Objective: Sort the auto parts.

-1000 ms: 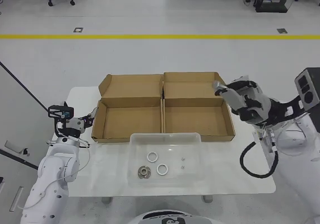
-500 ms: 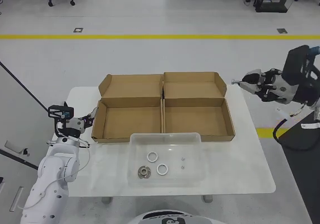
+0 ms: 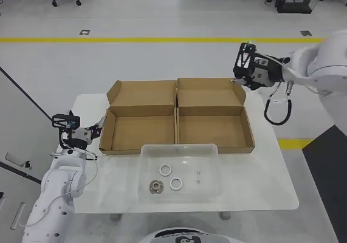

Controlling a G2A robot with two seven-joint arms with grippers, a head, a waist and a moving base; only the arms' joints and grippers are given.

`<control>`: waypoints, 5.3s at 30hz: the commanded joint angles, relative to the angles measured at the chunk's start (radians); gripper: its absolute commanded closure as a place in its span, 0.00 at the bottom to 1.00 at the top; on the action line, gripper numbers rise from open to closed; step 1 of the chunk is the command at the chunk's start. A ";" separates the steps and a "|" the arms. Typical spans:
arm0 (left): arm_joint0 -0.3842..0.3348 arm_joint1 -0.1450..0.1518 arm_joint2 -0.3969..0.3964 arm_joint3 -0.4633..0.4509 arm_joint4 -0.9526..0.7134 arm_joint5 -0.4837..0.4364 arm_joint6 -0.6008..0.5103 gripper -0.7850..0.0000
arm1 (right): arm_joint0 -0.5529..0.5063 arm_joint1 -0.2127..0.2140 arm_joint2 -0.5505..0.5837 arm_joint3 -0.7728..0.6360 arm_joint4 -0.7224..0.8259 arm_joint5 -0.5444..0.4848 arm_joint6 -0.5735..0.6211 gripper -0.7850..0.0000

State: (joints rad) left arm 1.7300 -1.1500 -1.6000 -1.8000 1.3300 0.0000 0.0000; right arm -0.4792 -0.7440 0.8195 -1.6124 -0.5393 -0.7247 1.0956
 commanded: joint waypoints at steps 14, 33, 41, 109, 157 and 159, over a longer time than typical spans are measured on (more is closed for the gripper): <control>0.000 0.000 0.000 0.000 0.000 0.000 0.000 0.00 | 0.254 -0.149 -0.599 0.310 0.006 -0.049 -0.049 1.00; 0.000 0.000 0.000 0.000 0.000 0.000 0.000 0.00 | 0.133 -0.287 -0.648 0.546 -0.057 0.036 -0.023 1.00; 0.000 0.000 0.000 0.000 0.000 0.000 0.000 0.00 | 0.089 -0.297 -0.638 0.590 -0.078 0.086 -0.049 1.00; 0.000 0.000 0.000 0.000 0.000 0.000 0.000 0.00 | -0.037 -0.098 -0.252 0.011 -0.068 0.076 0.076 0.00; 0.000 0.000 0.000 0.000 0.000 0.000 0.000 0.00 | 0.028 -0.193 -0.635 -0.222 0.176 0.261 0.248 0.00; 0.000 0.000 0.000 0.000 0.000 0.000 0.000 0.00 | 0.022 -0.196 -0.634 -0.218 0.171 0.264 0.249 0.01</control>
State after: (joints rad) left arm 1.7300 -1.1500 -1.6000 -1.8000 1.3300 0.0000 0.0000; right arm -0.4538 -0.9389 0.1848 -1.8327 -0.3657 -0.4622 1.3443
